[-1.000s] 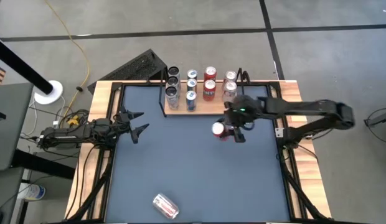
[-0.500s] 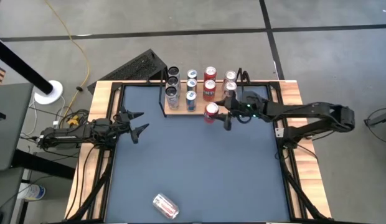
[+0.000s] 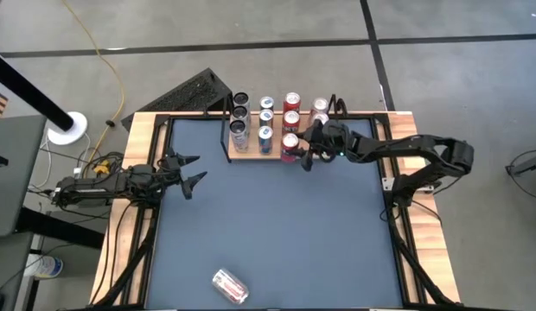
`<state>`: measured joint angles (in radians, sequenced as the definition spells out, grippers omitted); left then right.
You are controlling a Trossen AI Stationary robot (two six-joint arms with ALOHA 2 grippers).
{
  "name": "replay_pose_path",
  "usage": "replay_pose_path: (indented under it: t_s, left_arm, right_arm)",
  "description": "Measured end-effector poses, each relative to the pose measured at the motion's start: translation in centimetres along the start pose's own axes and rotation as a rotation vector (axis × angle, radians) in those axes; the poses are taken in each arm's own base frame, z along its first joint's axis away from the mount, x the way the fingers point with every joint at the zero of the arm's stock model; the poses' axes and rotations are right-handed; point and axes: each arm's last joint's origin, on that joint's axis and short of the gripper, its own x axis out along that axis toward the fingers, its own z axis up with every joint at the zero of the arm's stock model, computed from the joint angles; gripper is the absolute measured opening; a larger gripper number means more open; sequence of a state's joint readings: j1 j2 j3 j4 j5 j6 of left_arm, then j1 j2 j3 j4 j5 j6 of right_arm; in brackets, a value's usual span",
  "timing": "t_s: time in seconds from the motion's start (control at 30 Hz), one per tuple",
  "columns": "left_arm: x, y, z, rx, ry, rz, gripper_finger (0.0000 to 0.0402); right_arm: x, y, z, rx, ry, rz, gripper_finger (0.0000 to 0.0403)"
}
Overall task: Place canned beverage on shelf
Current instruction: Put the red soda can on the shelf aligned with the other red soda cans
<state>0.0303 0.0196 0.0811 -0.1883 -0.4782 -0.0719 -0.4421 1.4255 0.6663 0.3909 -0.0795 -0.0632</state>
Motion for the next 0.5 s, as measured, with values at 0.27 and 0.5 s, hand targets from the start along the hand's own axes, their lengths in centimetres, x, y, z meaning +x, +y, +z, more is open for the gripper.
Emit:
replay_pose_path:
  t_s: [0.27,0.5]
  left_arm:
    - [0.0,0.0,0.0,0.0,0.0,0.0,0.03]
    - [0.0,0.0,0.0,0.0,0.0,0.0,0.03]
  right_arm:
    - [-0.11,-0.28,0.09,0.006,-0.003,-0.012,0.0233]
    - [-0.14,-0.33,0.05,-0.016,0.002,-0.013,0.0248]
